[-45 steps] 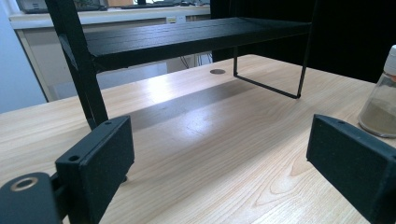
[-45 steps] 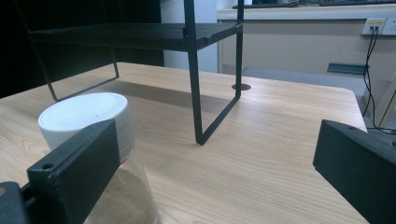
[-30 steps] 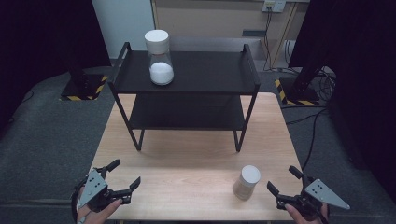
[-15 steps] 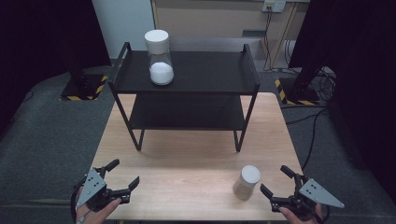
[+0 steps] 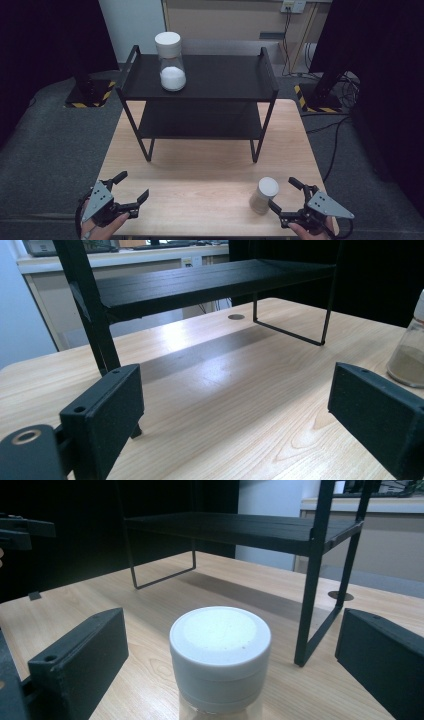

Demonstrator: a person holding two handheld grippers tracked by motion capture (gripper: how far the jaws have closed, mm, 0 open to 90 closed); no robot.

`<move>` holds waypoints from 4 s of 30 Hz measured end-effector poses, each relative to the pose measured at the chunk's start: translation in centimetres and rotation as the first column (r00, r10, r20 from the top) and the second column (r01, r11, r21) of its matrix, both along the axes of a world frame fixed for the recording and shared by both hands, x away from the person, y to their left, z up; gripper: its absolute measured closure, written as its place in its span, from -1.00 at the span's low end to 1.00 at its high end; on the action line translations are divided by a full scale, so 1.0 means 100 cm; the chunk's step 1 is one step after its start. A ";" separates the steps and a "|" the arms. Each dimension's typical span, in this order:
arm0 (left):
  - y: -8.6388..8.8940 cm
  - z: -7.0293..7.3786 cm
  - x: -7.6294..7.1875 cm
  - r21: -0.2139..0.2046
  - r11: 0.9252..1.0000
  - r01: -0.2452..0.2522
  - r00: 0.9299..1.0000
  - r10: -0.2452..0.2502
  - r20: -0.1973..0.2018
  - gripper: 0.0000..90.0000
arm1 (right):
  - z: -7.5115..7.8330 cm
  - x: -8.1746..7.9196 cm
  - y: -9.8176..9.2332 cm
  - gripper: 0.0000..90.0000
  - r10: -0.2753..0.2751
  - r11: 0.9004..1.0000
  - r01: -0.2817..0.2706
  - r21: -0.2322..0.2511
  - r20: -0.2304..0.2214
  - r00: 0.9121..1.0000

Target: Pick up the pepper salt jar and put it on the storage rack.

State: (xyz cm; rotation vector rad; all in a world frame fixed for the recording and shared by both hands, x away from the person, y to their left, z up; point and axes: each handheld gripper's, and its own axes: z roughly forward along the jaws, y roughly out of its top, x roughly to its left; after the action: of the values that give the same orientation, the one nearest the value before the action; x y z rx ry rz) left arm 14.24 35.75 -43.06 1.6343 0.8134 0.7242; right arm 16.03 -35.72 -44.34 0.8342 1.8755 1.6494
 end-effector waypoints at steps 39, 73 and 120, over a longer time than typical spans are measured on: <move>0.000 0.000 -0.001 0.027 1.000 0.001 1.000 -0.001 -0.012 -0.86 | -0.029 0.030 0.017 -0.24 0.050 0.998 -0.051 -0.024 -0.047 0.998; 0.006 0.008 -0.005 0.015 1.000 0.023 1.000 -0.023 0.002 -0.86 | 0.023 0.040 -0.001 -0.23 0.155 0.988 -0.153 0.032 -0.084 0.984; 0.006 0.006 0.000 0.055 0.996 0.065 0.998 -0.063 -0.031 -0.86 | 0.135 0.090 0.016 -0.23 0.213 0.977 -0.213 -0.014 -0.038 0.976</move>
State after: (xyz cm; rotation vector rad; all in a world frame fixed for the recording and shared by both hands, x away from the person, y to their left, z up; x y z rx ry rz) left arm 14.25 36.31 -42.44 1.7167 0.7641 0.6851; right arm 25.05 -34.09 -30.80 0.6790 2.0630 1.7504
